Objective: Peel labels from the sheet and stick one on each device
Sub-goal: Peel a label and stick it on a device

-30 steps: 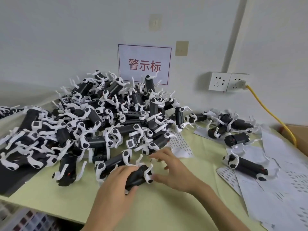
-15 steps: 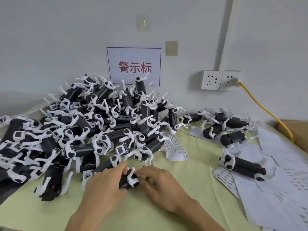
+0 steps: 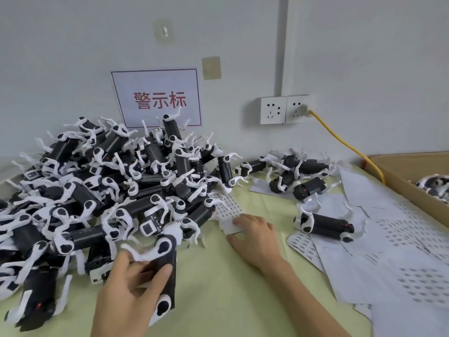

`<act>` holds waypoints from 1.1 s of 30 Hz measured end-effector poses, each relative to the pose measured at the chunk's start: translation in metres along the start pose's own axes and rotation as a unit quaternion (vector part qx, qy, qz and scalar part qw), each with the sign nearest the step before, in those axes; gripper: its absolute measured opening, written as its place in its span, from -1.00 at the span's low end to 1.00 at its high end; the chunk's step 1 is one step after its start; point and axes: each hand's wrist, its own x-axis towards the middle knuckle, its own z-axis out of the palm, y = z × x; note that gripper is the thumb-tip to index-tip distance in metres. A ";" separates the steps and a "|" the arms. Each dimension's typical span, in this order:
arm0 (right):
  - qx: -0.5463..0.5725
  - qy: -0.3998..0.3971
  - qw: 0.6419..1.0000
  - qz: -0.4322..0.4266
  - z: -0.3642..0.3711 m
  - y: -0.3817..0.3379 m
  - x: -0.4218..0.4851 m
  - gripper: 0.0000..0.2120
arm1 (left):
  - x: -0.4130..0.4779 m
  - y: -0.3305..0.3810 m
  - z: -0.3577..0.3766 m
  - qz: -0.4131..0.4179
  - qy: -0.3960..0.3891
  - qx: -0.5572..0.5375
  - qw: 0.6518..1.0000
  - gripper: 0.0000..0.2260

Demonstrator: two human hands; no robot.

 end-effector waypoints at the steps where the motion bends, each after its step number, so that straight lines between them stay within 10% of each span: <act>1: -0.002 0.013 1.000 -0.001 0.001 0.000 0.001 -0.59 | 0.000 0.000 0.001 0.002 0.007 -0.026 1.000 -0.65; 9: 0.012 0.081 0.996 -0.040 0.001 0.002 0.006 -0.81 | 0.016 -0.008 0.005 -0.019 -0.062 -0.106 0.992 -0.62; 14: 0.142 0.217 0.966 -0.007 -0.020 -0.009 0.001 -0.70 | 0.017 0.002 0.009 0.003 0.025 -0.156 0.987 -0.62; 18: 0.401 0.389 0.818 0.138 -0.059 0.000 0.001 -0.75 | 0.017 0.025 0.010 0.065 0.109 -0.237 0.963 -0.50; 23: 0.688 0.320 0.598 0.260 -0.082 0.025 0.003 -0.95 | 0.022 0.049 0.023 -0.029 0.002 -0.410 0.912 -0.39; 28: 0.573 0.363 0.732 0.069 -0.080 0.006 -0.007 -0.81 | 0.044 0.054 0.074 -0.273 -0.210 -0.543 0.766 -0.87; 33: 0.351 0.440 0.820 -0.103 -0.069 -0.004 -0.013 -0.71 | 0.064 0.050 0.118 -0.340 -0.260 -0.502 0.751 -0.72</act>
